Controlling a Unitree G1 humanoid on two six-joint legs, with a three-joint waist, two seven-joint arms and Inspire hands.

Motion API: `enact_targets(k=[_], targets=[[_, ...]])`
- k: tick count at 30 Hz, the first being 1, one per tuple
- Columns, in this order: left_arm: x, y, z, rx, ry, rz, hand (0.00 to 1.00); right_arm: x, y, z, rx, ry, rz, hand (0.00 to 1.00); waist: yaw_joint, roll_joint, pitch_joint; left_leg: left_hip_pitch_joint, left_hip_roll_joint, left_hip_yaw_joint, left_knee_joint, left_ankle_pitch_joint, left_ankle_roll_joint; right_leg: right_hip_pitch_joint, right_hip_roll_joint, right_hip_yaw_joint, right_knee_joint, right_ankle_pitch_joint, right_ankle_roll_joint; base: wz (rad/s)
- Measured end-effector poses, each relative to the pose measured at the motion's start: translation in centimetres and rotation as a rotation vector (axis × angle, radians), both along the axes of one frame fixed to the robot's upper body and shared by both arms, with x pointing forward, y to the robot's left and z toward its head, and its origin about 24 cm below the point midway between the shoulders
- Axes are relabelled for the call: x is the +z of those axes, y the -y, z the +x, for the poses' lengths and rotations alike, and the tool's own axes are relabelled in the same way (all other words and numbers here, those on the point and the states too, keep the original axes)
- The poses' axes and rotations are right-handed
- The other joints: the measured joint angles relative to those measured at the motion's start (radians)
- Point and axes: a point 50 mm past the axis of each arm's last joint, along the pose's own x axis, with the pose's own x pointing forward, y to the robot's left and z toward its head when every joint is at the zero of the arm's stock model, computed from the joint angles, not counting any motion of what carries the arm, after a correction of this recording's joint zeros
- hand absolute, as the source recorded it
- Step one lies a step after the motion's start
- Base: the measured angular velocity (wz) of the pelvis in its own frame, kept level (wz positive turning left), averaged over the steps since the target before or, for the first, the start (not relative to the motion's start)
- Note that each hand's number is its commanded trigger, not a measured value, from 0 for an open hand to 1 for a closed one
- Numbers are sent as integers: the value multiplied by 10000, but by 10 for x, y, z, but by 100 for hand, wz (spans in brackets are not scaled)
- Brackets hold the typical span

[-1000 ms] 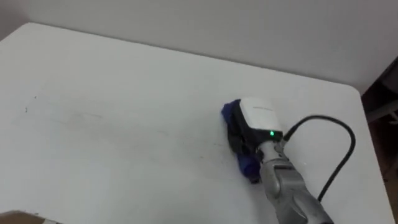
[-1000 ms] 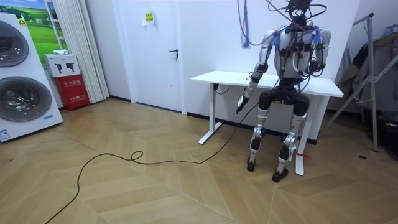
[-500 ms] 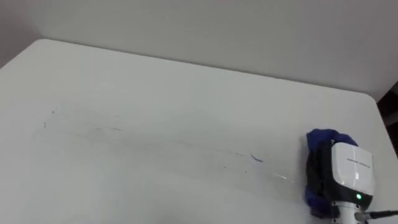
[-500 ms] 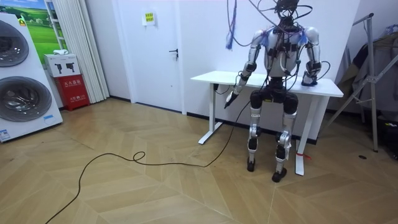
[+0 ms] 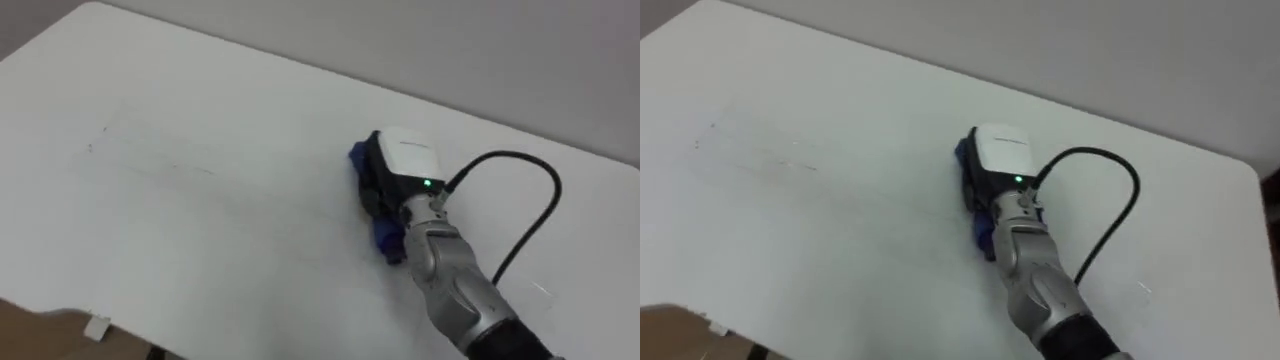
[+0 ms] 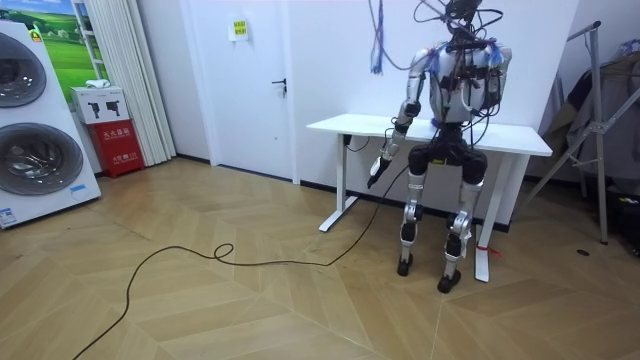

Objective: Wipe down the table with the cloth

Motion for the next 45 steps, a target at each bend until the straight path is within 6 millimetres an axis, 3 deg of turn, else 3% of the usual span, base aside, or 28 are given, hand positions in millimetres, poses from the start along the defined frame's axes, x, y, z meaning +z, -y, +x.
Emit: enact_targets(k=[1,6,10,15,19,23,29,32,34,37,41,45], targets=[[-1,1,-4,50,-103,-38,0,-3,4,-3,11,33,-44,100,-29,124,57,-9,-23,-35,31,5,-1,49,-11,-28,-25,1,0,8],[-2,3,-11,100,-177,-80,0,-29,20,-26,62,-252,-445,100,-344,228,-149,169,-163,-351,80,-105,-37,477,-71,-142,-22,-153,67,22],[-2,7,-8,-84,-27,-149,0,-43,27,-39,-155,-567,-280,100,-431,114,-288,352,-302,-554,220,-139,11,724,-194,-352,12,-433,249,16],[1,9,3,-100,389,-190,0,-39,25,-36,-228,-684,255,100,-266,46,-329,325,-317,-534,236,-159,37,656,-196,-255,23,-412,251,-4],[1,15,14,-169,736,-328,0,-26,16,-32,123,-686,355,100,-237,44,-325,182,-269,-442,94,-77,40,397,-161,-135,154,-322,106,-9],[1,15,12,-173,735,-368,0,-19,13,-31,215,-591,316,100,-243,77,-280,125,-227,-307,31,-21,34,252,-138,1,158,-291,66,-11],[0,11,-3,247,485,-382,0,-42,31,-44,-198,-537,238,100,-583,98,-212,411,-243,-299,83,-107,49,550,-191,-52,99,-323,136,5],[-2,1,-22,596,-24,-64,0,-57,56,-67,-1141,-198,690,100,-818,90,-225,647,-317,-314,102,-131,89,800,-303,-126,69,-432,314,10],[1,-15,-41,1034,-543,542,0,-67,89,-101,-2536,299,693,100,-1259,22,-281,693,-367,-298,137,-141,197,892,-380,-172,45,-401,427,5],[5,-27,-52,1332,-748,1130,0,-77,130,-140,-4274,540,232,100,-1884,30,-337,851,-486,-264,154,-210,324,1114,-490,-98,12,-368,533,-4],[9,-35,-49,1341,-496,1323,0,-86,161,-160,-5835,297,210,100,-2422,-63,-567,969,-548,-199,239,-302,457,1207,-562,51,6,-358,578,-11],[11,-37,-39,1256,24,1369,0,-89,184,-171,-6793,45,-74,100,-2539,-109,-585,1163,-671,-147,286,-384,581,1350,-671,196,72,-340,690,-7]])
